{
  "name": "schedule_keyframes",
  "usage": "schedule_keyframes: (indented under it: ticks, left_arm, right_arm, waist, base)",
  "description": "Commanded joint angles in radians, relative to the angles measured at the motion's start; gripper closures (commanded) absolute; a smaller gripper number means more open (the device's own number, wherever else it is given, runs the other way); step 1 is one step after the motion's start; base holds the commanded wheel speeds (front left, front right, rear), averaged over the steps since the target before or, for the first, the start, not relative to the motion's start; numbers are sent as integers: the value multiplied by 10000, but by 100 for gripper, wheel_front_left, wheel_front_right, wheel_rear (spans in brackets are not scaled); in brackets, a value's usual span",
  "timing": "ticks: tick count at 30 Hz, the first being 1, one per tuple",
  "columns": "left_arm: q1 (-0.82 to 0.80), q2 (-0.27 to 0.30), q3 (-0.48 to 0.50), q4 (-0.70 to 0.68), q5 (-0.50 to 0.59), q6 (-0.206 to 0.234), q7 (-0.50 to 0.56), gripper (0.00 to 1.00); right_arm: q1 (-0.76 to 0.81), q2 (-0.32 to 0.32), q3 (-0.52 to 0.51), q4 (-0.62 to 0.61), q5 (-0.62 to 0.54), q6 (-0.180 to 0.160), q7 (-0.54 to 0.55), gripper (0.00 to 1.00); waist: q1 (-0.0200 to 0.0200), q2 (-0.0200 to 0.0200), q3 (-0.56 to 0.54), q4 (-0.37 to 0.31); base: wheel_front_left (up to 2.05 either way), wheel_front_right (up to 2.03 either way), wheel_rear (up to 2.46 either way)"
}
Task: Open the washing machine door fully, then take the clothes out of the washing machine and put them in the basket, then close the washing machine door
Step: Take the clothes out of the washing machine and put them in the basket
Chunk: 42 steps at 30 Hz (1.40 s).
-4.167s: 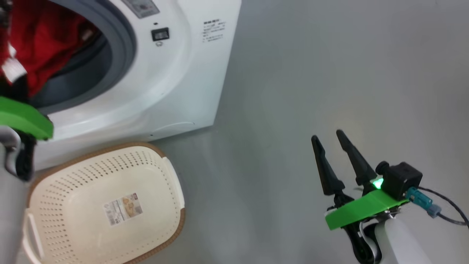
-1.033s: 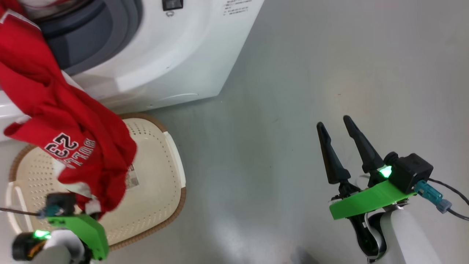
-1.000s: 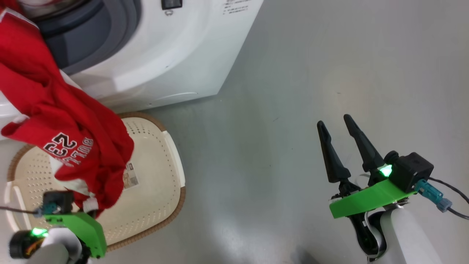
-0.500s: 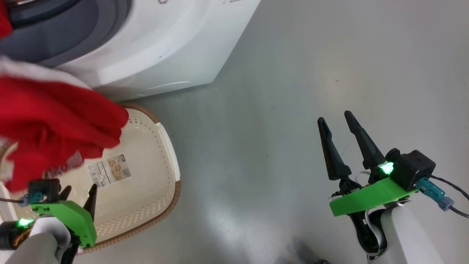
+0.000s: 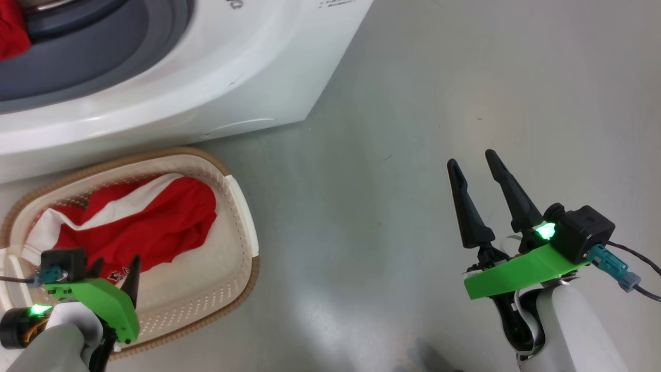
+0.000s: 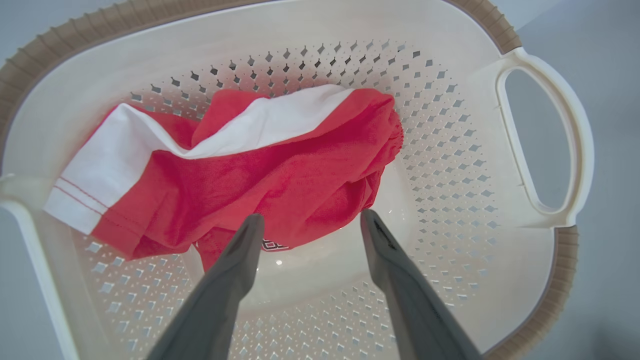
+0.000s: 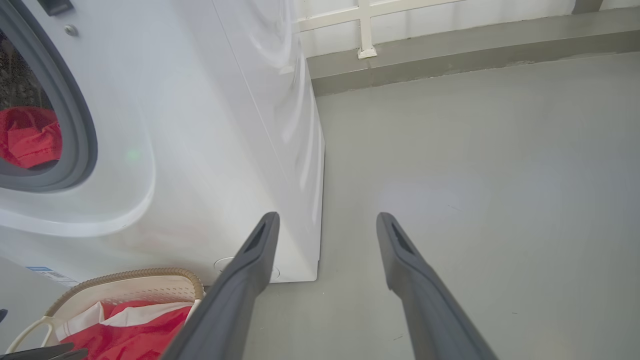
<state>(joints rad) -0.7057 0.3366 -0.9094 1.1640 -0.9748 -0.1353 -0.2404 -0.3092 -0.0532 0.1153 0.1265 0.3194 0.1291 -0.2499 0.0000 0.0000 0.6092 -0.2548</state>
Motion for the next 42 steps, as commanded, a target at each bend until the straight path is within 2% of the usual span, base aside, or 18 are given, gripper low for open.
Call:
schedule_keyframes:
  ticks: [1, 8, 12, 18, 20, 30, 37, 38, 42]
  left_arm:
    - [-52, 332, 138, -50, -78, 46, -161, 0]
    - [-95, 318, 25, -277, -320, 46, -206, 0]
    - [-224, 401, 449, -785, -182, 46, -210, 0]
    - [-33, 473, 1735, -1635, 616, 46, -212, 0]
    - [250, 430, 2621, -2102, 1173, 46, -213, 0]
    - [1696, -161, 5384, -3606, 3227, 46, -213, 0]
    - [2577, -644, 6597, -4525, 4194, 46, -213, 0]
    - [2925, -831, 7014, -4938, 4507, 46, -214, 0]
    - [3276, -986, 7348, -5411, 4733, 46, -214, 0]
  right_arm:
    - [77, 30, 190, -170, 125, 16, -118, 0]
    - [119, 30, 128, -87, 53, 16, -118, 0]
    - [174, 30, 52, -43, -18, 16, -118, 0]
    - [225, 30, -38, 80, -161, 16, -118, 0]
    - [270, 30, -113, 152, -206, 16, -118, 0]
    - [601, 30, -198, 459, -422, 16, -118, 0]
    - [908, -90, -190, 625, -428, 16, -118, 0]
    - [1056, -202, -160, 682, -361, 16, -118, 0]
    - [1197, -302, -132, 731, -296, 16, -118, 0]
  waist:
    - [0, 0, -51, 24]
    - [0, 0, -335, 148]
    - [0, 0, -547, 283]
    - [0, 0, -1024, 487]
    - [0, 0, -1339, 585]
    - [0, 0, -2475, 938]
    - [0, 0, -3133, 1113]
    - [0, 0, -3390, 1168]
    - [0, 0, -3630, 1201]
  base:
    - [0, 0, 0]
    - [0, 0, 0]
    - [0, 0, 0]
    - [0, 0, 0]
    - [0, 0, 0]
    - [0, 0, 0]
    - [0, 0, 0]
    - [0, 0, 0]
    - [0, 0, 0]
